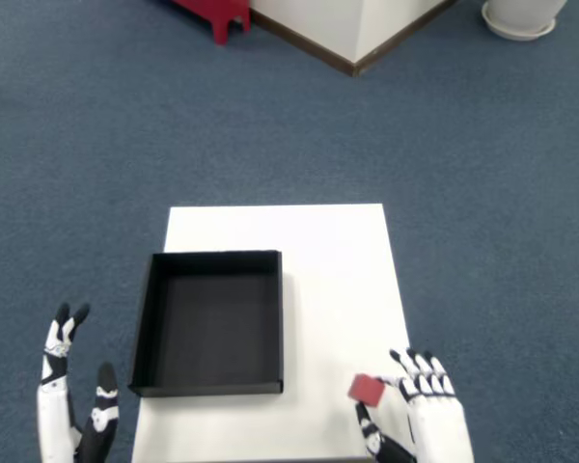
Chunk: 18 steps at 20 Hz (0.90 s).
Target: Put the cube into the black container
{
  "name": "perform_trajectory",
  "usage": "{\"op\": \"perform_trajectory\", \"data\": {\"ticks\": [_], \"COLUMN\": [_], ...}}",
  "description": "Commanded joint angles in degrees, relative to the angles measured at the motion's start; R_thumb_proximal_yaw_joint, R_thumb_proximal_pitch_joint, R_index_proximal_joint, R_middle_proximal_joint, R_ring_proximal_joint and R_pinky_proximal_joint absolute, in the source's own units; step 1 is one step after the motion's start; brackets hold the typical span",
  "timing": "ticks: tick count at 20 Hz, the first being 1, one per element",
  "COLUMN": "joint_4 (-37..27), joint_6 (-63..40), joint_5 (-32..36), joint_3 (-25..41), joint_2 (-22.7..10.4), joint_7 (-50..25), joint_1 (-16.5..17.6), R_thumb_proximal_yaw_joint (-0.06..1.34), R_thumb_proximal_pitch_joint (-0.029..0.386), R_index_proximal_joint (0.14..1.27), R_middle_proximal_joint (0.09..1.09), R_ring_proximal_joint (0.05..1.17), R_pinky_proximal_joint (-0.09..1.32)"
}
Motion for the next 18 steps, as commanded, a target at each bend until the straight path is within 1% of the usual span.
{"op": "perform_trajectory", "data": {"ticks": [1,2,5,7,9,11,12,13,15,17,18], "joint_4": [-0.1,-0.3,-4.7,-11.5,-21.2,-33.5,-40.2,-48.4,-58.6,-66.5,-68.4], "joint_6": [-3.6,-4.1,-5.8,-3.9,0.6,8.1,12.0,16.7,23.9,31.3,33.9], "joint_5": [-1.9,-2.7,-7.4,-11.7,-16.3,-21.5,-24.2,-27.0,-29.5,-30.3,-30.3], "joint_3": [-1.6,-1.9,-3.7,-6.8,-11.0,-16.0,-18.2,-20.3,-22.5,-23.6,-23.7], "joint_2": [-0.6,-0.5,-0.3,-2.5,-6.1,-11.3,-13.9,-16.7,-19.4,-20.3,-20.3], "joint_7": [-4.3,-4.5,-5.5,-5.4,-4.7,-3.4,-2.8,-2.1,-1.0,0.9,2.0], "joint_1": [-3.4,-4.4,-10.0,-13.5,-15.6,-15.6,-15.0,-13.6,-10.9,-8.9,-8.3], "R_thumb_proximal_yaw_joint": [1.2,1.21,1.2,1.19,1.19,1.19,1.19,1.19,1.19,1.18,1.19], "R_thumb_proximal_pitch_joint": [0.177,0.176,0.175,0.175,0.177,0.178,0.177,0.178,0.178,0.178,0.179], "R_index_proximal_joint": [1.03,1.03,1.03,1.03,1.03,1.02,1.02,1.02,1.02,1.02,1.02], "R_middle_proximal_joint": [0.27,0.27,0.27,0.27,0.27,0.27,0.28,0.28,0.28,0.28,0.28], "R_ring_proximal_joint": [0.19,0.19,0.19,0.18,0.18,0.18,0.18,0.18,0.18,0.18,0.18], "R_pinky_proximal_joint": [-0.02,-0.02,-0.02,-0.02,-0.02,-0.02,-0.02,-0.01,-0.01,-0.01,-0.01]}}
